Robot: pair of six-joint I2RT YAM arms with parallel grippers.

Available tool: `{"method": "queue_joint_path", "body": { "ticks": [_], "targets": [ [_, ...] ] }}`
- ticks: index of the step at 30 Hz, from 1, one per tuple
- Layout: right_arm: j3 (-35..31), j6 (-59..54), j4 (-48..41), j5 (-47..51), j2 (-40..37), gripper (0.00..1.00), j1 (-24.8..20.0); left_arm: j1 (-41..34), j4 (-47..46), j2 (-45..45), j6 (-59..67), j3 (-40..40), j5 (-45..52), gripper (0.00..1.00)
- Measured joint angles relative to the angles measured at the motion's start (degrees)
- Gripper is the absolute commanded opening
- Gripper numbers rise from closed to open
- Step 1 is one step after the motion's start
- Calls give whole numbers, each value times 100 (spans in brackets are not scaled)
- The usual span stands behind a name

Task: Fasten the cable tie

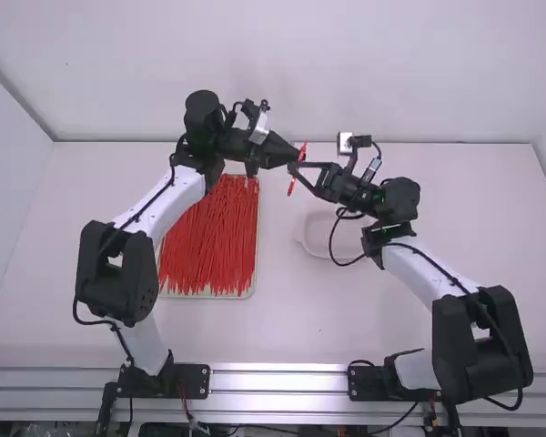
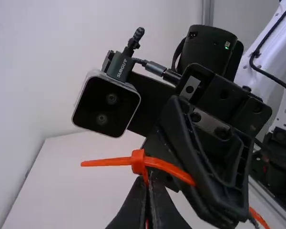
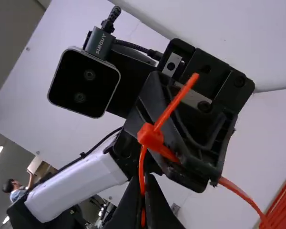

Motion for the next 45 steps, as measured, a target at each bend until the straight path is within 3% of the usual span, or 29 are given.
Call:
{"method": "queue_joint_path", "body": {
  "ticks": [9,24,39,45],
  "targets": [
    [94,-116,-136,-52,0,0,-76,11,-629,0,481,-2,-63,1],
    [157,-208,-254,-203,0,0,-192,11,-20,2,376,0,-105,1],
    [160,-199,-258,-334,0,0,-380,-50,-693,2,686,0,-170,1],
    [160,-160,-219,-317,0,15,-461,-42,-575,2,745,0,-105,1]
  ]
}}
